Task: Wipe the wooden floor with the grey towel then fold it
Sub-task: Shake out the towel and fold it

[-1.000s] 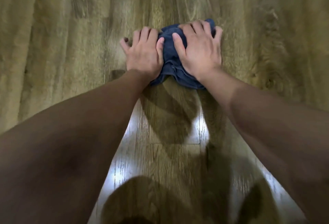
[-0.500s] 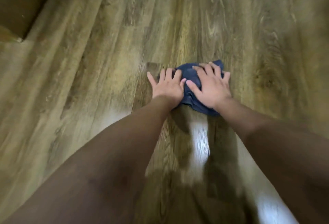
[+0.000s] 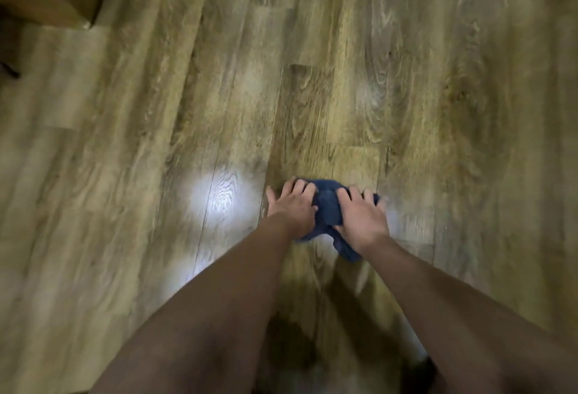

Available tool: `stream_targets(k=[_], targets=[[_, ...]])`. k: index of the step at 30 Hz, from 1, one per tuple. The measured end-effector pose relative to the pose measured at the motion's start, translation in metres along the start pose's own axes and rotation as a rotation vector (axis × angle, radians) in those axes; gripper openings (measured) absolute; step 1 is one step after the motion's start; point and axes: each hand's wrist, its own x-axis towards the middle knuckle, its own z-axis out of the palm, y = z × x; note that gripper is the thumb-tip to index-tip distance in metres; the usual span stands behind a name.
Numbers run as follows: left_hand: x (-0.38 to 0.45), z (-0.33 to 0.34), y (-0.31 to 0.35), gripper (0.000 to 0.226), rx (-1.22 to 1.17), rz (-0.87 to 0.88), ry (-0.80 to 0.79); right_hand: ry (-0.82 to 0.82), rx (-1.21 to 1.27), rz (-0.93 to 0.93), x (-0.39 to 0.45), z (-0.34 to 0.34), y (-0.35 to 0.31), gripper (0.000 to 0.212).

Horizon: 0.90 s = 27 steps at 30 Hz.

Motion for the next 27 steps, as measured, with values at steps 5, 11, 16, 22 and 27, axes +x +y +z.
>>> stream_targets(k=[5,11,16,22,27], targets=[[-0.079,-0.026,0.003,0.044,-0.336,-0.224,0.049,-0.08,0.294,0.191,-0.068,-0.04,-0.018,0.046],[-0.184,-0.156,0.031,0.042,-1.102,-0.46,-0.016,-0.065,0.633,0.195,-0.144,-0.181,-0.047,0.046],[-0.288,-0.332,0.063,0.018,-1.433,-0.403,-0.032,-0.087,0.848,0.115,-0.212,-0.352,-0.091,0.068],[-0.405,-0.541,0.098,0.016,-1.419,-0.085,0.1,0.033,0.924,-0.039,-0.298,-0.556,-0.164,0.018],[-0.495,-0.682,0.121,0.016,-1.457,0.048,0.204,0.304,1.078,-0.145,-0.351,-0.705,-0.228,0.021]])
